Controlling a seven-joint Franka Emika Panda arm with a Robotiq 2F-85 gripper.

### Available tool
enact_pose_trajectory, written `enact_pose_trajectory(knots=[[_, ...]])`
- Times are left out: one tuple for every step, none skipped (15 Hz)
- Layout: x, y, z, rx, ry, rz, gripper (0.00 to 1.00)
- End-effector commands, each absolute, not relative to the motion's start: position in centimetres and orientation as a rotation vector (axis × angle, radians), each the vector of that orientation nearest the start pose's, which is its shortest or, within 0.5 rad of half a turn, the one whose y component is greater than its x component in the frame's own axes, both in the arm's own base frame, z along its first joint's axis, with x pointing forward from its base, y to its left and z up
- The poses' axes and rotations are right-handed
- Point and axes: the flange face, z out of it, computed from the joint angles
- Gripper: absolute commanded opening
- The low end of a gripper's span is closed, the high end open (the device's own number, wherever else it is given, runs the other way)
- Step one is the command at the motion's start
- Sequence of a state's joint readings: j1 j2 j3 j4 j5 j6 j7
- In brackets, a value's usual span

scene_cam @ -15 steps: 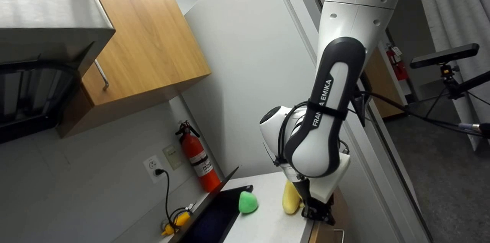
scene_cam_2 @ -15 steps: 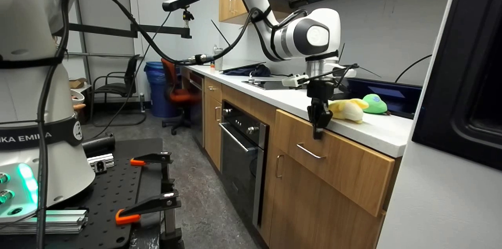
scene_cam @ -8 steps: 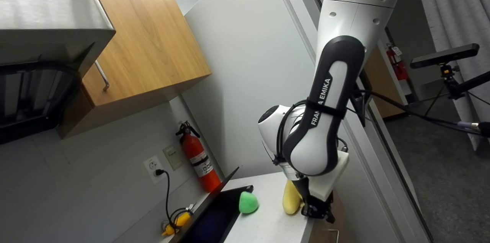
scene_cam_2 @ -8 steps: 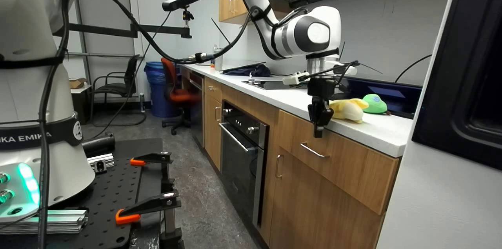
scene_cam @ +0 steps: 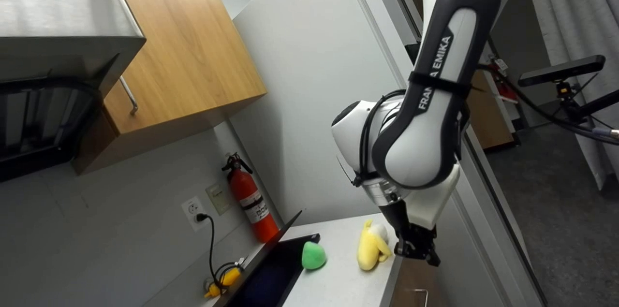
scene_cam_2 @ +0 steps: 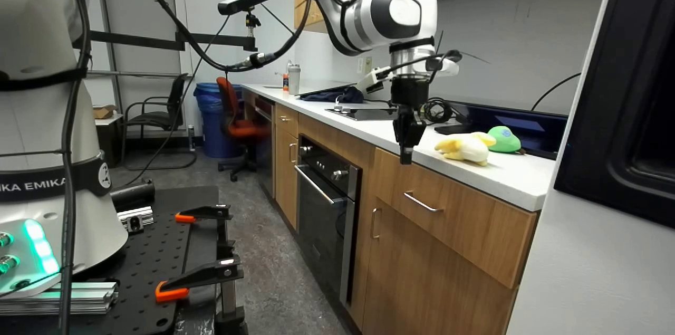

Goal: Open the top drawer, Pick up the watermelon plush toy from the countertop and put it in the basket. Pick up the banana plush toy from the basket in the drawer and put it on the countertop. Close the top drawer.

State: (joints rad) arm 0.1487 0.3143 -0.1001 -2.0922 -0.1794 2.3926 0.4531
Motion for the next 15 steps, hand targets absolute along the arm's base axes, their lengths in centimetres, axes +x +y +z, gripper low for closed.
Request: enact_pose_trajectory(knots=[[53.5,4.0,31.5,-3.273,0.439,-0.108,0.0],[52.7,4.4,32.4,-3.275,0.425,-0.135,0.0],[51.9,4.9,33.3,-3.278,0.409,-0.165,0.0],[51.1,5.3,34.0,-3.278,0.389,-0.187,0.0],[50.2,5.9,34.8,-3.278,0.364,-0.215,0.0],[49.5,6.3,35.4,-3.279,0.347,-0.239,0.0],[48.7,6.8,36.1,-3.279,0.33,-0.263,0.0],[48.0,7.1,36.6,-3.281,0.314,-0.283,0.0],[47.4,7.5,37.1,-3.282,0.301,-0.306,0.0],[46.7,7.8,37.6,-3.283,0.287,-0.328,0.0],[46.1,8.1,38.1,-3.285,0.275,-0.352,0.0],[45.5,8.3,38.5,-3.287,0.264,-0.37,0.0],[45.0,8.5,38.9,-3.287,0.253,-0.386,0.0],[44.5,8.6,39.2,-3.287,0.242,-0.402,0.0],[44.0,8.8,39.5,-3.288,0.231,-0.412,0.0]])
